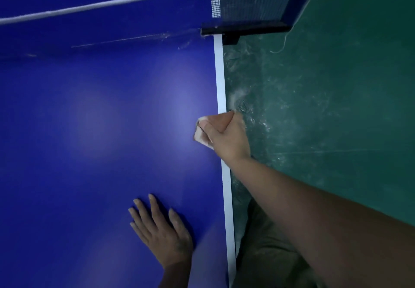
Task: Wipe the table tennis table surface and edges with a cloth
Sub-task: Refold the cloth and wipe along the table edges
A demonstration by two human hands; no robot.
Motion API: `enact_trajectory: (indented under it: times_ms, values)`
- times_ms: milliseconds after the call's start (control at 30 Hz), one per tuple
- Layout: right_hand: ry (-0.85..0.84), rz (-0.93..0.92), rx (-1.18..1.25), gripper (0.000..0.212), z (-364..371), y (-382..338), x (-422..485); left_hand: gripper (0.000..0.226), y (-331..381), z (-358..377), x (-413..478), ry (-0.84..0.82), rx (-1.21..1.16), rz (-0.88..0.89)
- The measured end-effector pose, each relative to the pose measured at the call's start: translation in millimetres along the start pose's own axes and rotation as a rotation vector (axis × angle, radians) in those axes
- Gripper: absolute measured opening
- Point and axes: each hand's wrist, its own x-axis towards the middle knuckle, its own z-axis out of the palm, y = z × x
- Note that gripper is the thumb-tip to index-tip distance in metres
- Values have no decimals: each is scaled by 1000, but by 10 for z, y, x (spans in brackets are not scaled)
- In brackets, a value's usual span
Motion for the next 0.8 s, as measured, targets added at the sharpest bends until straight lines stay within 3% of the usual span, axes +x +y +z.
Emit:
enact_trajectory:
  times_ms: [133, 200, 300, 467, 533, 700, 800]
  values:
    - [130, -81, 28, 56, -40, -557, 547, 60, 657, 155, 1057, 11, -126, 72]
    - [213, -109, 12, 40, -106, -860, 831, 60, 973, 257, 1642, 63, -128, 17]
    - [252, -148, 12, 42, -126, -1015, 1007, 62, 1171, 350, 2076, 125, -56, -102]
    - [219, -268, -176, 95, 150, -578, 415, 59, 1129, 358, 2058, 141, -44, -83]
    - [267, -319, -210, 90, 210, -434, 231, 59, 1135, 361, 2081, 145, -48, -82]
    - [265, -419, -158, 55, 22, -352, 365, 57, 1157, 365, 2082, 164, -31, -76]
    - [435, -491, -130, 38, -129, -531, 523, 56, 1175, 362, 2089, 156, -34, -87]
